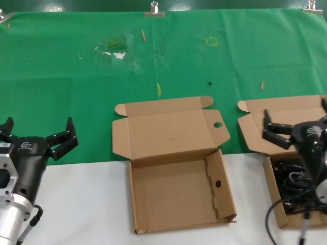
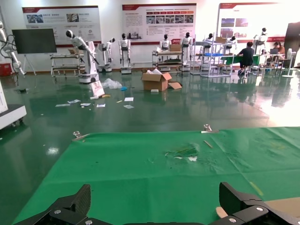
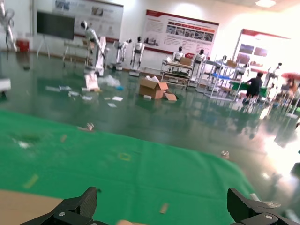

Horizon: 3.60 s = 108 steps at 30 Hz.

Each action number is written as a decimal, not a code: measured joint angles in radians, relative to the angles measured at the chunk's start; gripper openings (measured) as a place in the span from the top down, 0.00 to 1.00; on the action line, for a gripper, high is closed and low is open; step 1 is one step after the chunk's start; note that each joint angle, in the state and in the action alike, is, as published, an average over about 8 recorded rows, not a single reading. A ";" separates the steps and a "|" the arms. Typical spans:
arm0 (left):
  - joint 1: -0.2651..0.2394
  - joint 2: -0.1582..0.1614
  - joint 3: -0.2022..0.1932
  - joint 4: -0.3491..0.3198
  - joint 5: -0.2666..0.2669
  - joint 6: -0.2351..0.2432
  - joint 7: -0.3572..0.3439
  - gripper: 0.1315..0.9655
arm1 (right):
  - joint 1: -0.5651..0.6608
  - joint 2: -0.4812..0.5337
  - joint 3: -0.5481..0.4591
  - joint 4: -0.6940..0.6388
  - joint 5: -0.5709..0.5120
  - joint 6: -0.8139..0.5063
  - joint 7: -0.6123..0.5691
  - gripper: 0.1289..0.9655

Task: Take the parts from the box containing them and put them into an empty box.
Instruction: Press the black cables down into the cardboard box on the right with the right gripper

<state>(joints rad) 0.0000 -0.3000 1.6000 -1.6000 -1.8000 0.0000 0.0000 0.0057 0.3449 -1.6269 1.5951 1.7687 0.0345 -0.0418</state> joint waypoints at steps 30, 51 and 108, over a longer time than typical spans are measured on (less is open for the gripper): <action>0.000 0.000 0.000 0.000 0.000 0.000 0.000 0.00 | -0.137 0.833 -0.451 0.261 0.661 0.492 -0.854 0.00; 0.000 0.000 0.000 0.000 0.000 0.000 0.000 0.00 | 0.000 0.862 -0.641 0.208 0.785 0.468 -1.131 0.00; 0.000 0.000 0.000 0.000 0.000 0.000 0.000 0.00 | 0.253 0.752 -0.878 0.012 0.929 0.468 -1.290 0.23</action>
<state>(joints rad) 0.0000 -0.3000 1.6001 -1.6000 -1.7997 0.0000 -0.0003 0.2588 1.0967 -2.5045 1.6070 2.6979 0.5024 -1.3319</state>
